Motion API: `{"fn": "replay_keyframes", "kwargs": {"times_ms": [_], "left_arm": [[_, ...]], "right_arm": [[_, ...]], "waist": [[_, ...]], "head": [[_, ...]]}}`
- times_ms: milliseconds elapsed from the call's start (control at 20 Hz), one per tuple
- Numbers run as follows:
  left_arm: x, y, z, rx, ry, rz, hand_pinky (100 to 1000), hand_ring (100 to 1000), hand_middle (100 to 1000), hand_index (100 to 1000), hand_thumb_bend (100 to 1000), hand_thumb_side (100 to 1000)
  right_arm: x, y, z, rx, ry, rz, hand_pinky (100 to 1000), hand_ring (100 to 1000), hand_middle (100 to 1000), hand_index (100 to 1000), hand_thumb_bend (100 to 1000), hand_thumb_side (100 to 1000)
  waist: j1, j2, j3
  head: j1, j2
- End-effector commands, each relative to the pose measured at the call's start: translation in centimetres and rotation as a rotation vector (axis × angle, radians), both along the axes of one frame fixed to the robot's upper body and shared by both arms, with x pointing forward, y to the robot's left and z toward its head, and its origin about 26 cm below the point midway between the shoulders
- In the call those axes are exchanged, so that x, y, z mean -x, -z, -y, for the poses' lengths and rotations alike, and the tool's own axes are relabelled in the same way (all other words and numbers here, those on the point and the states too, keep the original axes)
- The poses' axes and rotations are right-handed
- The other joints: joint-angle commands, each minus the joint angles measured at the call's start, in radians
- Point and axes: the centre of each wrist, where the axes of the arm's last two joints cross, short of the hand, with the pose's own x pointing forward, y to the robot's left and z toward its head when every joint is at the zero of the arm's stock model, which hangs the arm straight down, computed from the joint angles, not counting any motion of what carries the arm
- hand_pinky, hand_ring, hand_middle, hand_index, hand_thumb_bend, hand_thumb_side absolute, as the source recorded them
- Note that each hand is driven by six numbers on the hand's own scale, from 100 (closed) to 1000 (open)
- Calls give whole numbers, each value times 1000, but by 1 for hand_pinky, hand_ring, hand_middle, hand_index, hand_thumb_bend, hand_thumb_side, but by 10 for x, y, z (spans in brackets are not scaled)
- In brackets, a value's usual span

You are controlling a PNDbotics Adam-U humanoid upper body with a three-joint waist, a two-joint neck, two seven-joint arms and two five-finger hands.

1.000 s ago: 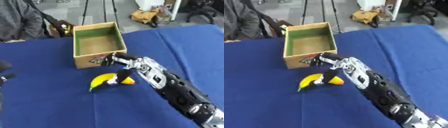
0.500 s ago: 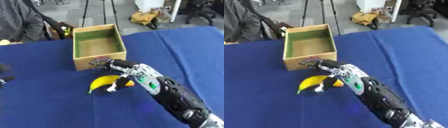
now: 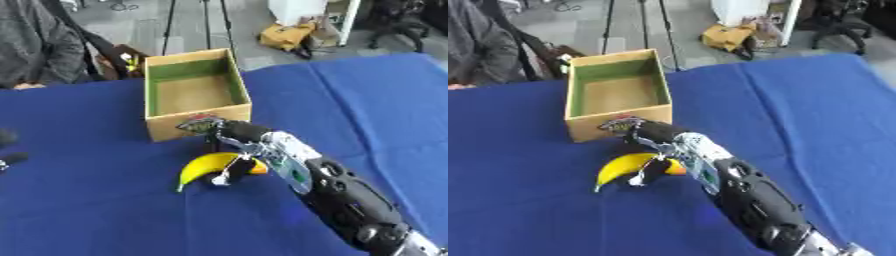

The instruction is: Pick up objects on the table and place them in the box.

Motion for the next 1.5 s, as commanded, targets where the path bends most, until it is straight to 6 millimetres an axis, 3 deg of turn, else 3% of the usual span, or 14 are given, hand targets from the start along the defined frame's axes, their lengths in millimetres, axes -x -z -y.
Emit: {"fn": "replay_keyframes", "kwargs": {"times_ms": [50,300,1150,1400,1450,1500], "left_arm": [[0,-7,0,-4,7,25,673,799,588,700,559,966],[0,-7,0,-4,6,26,673,799,588,700,559,966],[-1,-9,0,-6,4,32,674,800,587,701,560,966],[-1,-10,0,-7,4,34,674,800,587,701,561,966],[-1,-10,0,-7,4,34,674,800,587,701,561,966],[-1,-10,0,-7,4,34,674,800,587,701,561,966]], "right_arm": [[-3,-4,5,11,13,24,570,561,554,641,367,329],[-3,-3,5,-4,17,28,531,524,516,595,229,263],[-2,-8,6,-34,18,53,518,511,503,579,209,238],[-2,-9,6,-28,17,50,528,521,515,597,319,279],[-2,-9,6,-26,15,49,542,537,533,620,451,359],[-2,-9,6,-24,13,47,547,543,540,628,488,382]], "waist": [[0,-14,2],[0,-15,1],[-5,-16,1],[-7,-16,1],[-7,-16,1],[-7,-16,1]], "head": [[-3,-11],[-3,-12],[-3,-18],[-3,-20],[-3,-20],[-3,-21]]}}
